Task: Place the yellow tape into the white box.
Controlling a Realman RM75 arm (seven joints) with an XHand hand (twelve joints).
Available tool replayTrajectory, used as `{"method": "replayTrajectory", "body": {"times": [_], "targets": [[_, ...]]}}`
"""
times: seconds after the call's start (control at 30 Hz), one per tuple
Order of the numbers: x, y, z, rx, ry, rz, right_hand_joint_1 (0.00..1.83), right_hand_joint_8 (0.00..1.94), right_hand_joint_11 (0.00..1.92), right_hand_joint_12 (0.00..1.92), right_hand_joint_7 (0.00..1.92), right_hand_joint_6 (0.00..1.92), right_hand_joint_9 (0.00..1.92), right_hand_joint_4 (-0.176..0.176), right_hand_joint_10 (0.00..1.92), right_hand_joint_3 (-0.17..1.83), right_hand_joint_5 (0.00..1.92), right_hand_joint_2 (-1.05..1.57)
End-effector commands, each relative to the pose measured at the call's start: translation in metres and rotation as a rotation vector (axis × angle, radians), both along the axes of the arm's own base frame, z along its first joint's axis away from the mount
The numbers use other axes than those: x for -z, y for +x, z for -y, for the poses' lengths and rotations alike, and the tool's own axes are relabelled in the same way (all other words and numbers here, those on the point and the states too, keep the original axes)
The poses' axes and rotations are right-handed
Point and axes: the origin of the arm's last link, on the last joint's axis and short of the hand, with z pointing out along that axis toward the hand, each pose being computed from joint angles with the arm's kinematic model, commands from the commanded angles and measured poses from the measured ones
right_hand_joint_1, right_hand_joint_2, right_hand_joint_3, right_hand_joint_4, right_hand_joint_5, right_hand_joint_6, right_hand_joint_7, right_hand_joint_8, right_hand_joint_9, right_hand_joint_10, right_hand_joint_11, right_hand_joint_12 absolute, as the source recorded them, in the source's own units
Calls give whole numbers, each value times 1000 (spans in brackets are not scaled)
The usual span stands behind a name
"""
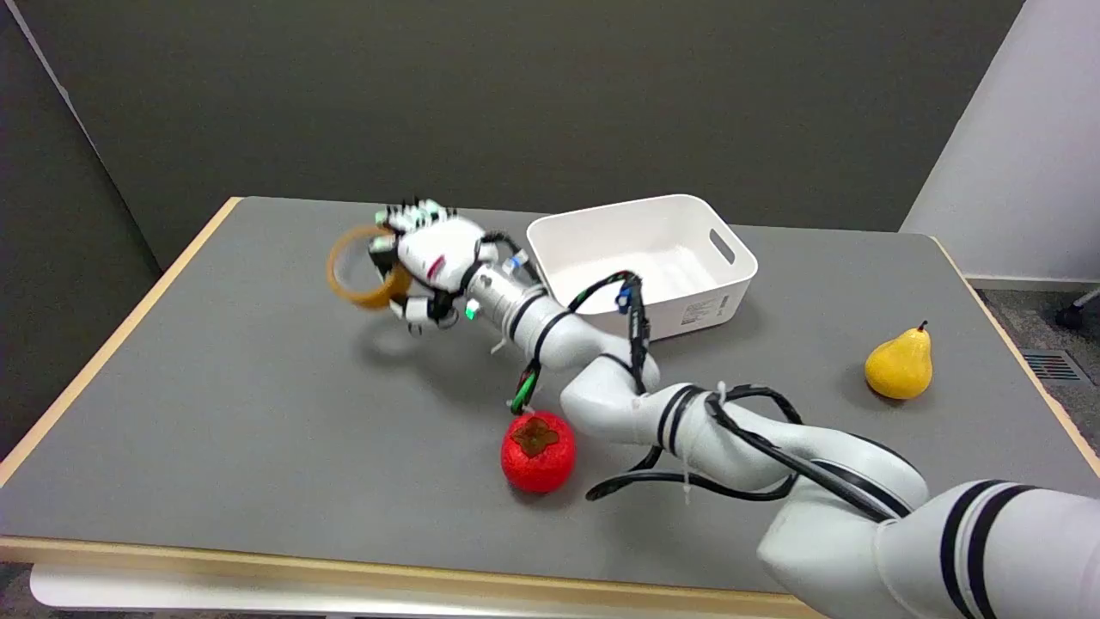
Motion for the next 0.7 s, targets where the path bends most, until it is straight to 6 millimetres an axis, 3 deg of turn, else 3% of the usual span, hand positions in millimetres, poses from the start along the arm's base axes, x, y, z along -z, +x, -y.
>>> {"method": "replayTrajectory", "body": {"times": [0.03, 0.13, 0.27, 0.5, 0.6, 0.7], "targets": [[-110, 144, -57, -520, -120, 172, 847, 337, -1, 951, 172, 1615, 63, 140, 535, 484, 632, 1088], [-142, 152, -70, -575, -211, 139, 848, 338, -1, 952, 174, 1614, 64, 139, 535, 485, 633, 1087], [-187, 143, -79, -547, -343, 73, 849, 340, -1, 953, 179, 1613, 65, 140, 537, 486, 634, 1085], [-283, 104, -91, -368, -559, -58, 851, 337, -1, 975, 194, 1598, 68, 144, 539, 478, 639, 1084], [-305, 89, -98, -331, -600, -86, 855, 337, -1, 988, 201, 1591, 68, 145, 544, 475, 643, 1082], [-319, 71, -103, -277, -620, -128, 873, 299, -1, 977, 223, 1582, 86, 112, 525, 459, 649, 1089]]}}
